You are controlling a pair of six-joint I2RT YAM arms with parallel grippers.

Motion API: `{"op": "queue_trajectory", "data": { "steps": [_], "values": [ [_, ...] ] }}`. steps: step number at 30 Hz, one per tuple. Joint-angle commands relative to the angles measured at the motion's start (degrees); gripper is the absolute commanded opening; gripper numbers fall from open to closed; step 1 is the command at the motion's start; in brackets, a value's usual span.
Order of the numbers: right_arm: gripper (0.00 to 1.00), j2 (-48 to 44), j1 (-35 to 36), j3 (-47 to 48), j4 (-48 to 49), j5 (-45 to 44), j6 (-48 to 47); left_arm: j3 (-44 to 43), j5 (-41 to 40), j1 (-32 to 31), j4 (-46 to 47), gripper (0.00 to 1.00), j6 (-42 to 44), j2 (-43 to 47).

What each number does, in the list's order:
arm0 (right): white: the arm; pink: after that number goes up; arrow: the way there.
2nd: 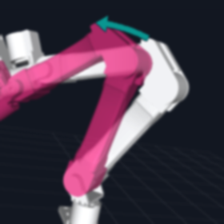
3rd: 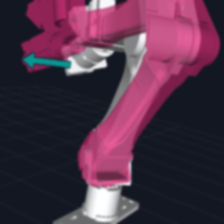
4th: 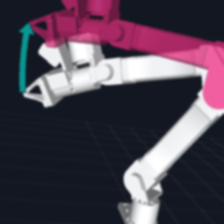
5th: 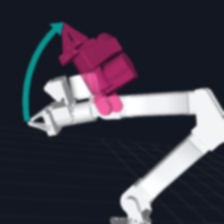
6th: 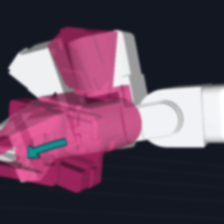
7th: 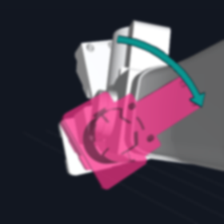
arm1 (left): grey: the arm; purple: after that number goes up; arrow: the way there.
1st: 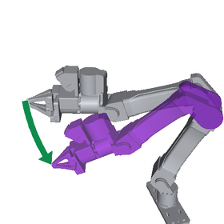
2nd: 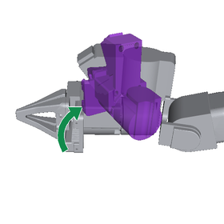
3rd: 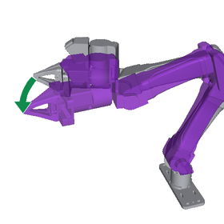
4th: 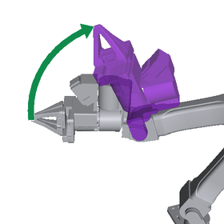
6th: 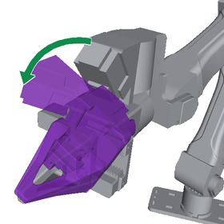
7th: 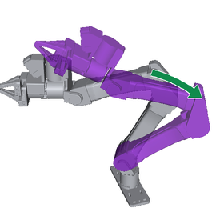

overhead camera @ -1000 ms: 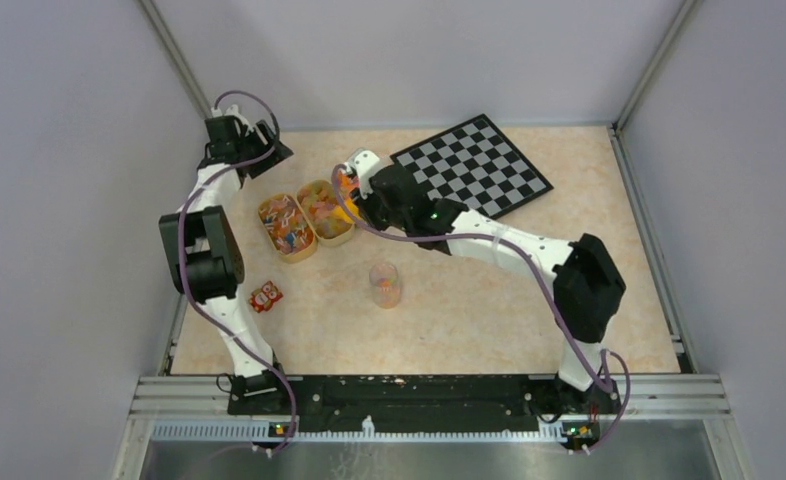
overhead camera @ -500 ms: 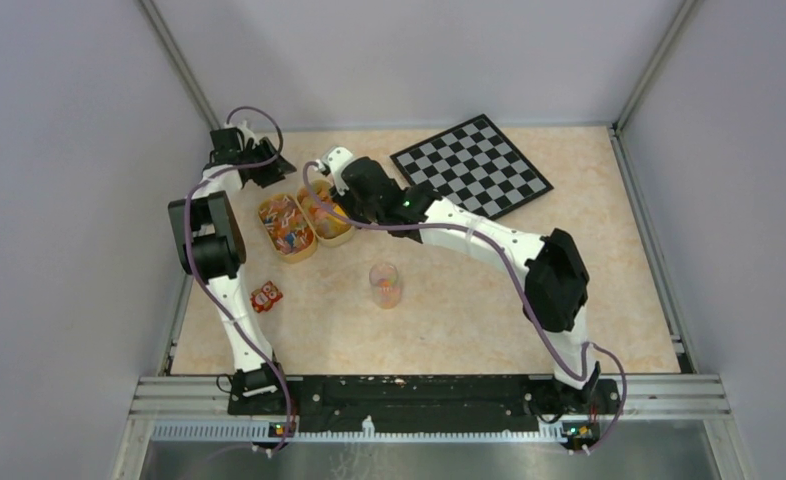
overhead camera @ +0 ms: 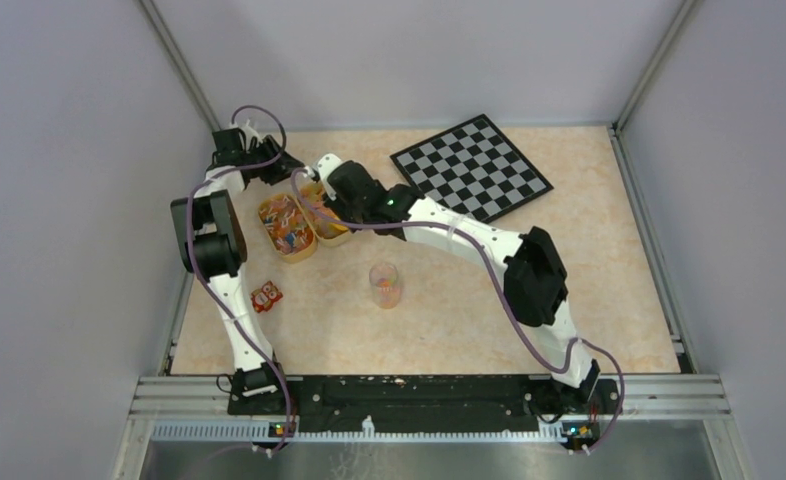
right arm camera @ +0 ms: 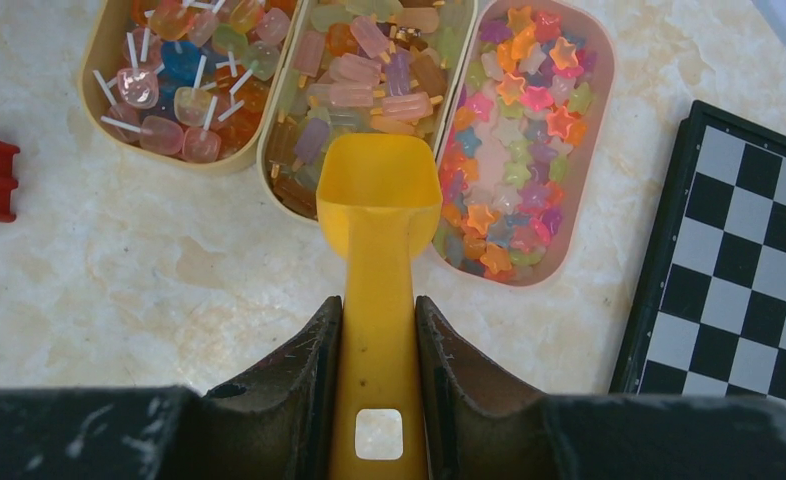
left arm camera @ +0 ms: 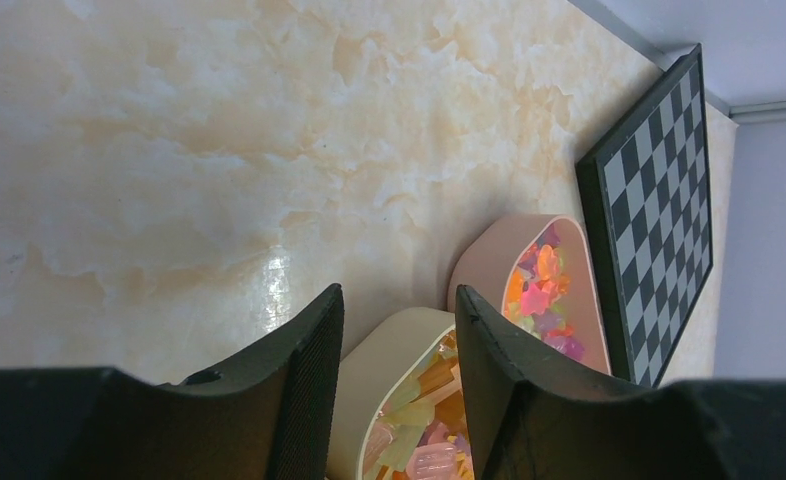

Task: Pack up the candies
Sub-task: Scoop the fake candies from the storage box.

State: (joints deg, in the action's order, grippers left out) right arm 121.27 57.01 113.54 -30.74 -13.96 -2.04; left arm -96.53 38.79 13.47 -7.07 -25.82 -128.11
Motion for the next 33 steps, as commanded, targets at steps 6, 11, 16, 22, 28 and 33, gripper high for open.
{"op": "queue_trajectory", "data": {
  "steps": [6, 11, 16, 22, 28, 33],
  "values": [
    [0.00, 1.83, 1.00, -1.21, 8.23, -0.89, -1.47, 0.37, 2.61, 0.29, 2.72, 0.51, -0.89, -0.25],
    [0.00, 1.96, 0.99, -3.87, 11.29, -0.90, -1.08, 0.38, 2.73, 0.25, 2.24, 0.50, -0.98, -0.58],
    [0.00, 1.72, 0.99, -4.24, 10.57, -1.99, -0.99, 0.30, 2.16, 0.31, 1.59, 0.51, -0.28, -0.23],
    [0.00, -1.54, 0.91, -1.80, 7.41, -0.41, -2.18, 0.03, 2.15, 0.32, 1.36, 0.51, -0.10, -0.13],
    [0.00, -1.57, 0.90, 4.16, 0.81, 1.12, -2.10, 0.07, 2.14, 0.29, 1.36, 0.52, -0.10, -0.09],
    [0.00, -1.20, 0.91, 6.25, -2.19, 2.81, -1.11, 0.14, 2.11, 0.27, 1.27, 0.53, -0.01, -0.12]
  ]
}}
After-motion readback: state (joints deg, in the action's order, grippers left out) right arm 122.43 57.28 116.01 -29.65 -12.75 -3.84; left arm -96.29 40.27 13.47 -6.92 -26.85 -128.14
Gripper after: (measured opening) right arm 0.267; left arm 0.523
